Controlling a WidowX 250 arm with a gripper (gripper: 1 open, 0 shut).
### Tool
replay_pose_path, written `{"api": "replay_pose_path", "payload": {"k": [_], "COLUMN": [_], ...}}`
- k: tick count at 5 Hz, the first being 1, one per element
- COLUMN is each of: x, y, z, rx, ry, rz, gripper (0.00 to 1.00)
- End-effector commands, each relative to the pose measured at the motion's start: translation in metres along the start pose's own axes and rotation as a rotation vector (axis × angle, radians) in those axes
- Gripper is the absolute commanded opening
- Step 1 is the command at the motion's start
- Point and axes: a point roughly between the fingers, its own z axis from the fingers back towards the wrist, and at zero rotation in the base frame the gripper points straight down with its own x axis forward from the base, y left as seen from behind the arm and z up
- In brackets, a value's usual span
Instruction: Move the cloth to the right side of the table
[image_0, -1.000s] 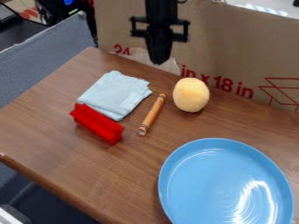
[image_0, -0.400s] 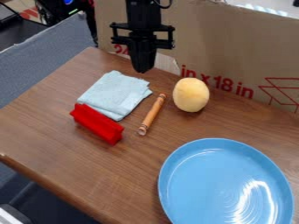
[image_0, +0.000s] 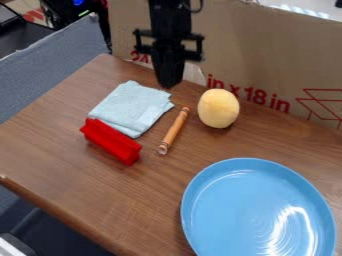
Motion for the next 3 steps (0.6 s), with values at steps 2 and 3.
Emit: {"api": "replay_pose_path", "payload": {"k": [2,3], "x": [0.005,0.002], "y": [0.011,0.008], "z": [0.066,0.079], "rx": [0.034,0.047], "ry": [-0.088,-0.097], "rz": [-0.117,-0.112], "gripper": [0.0,0.0]}}
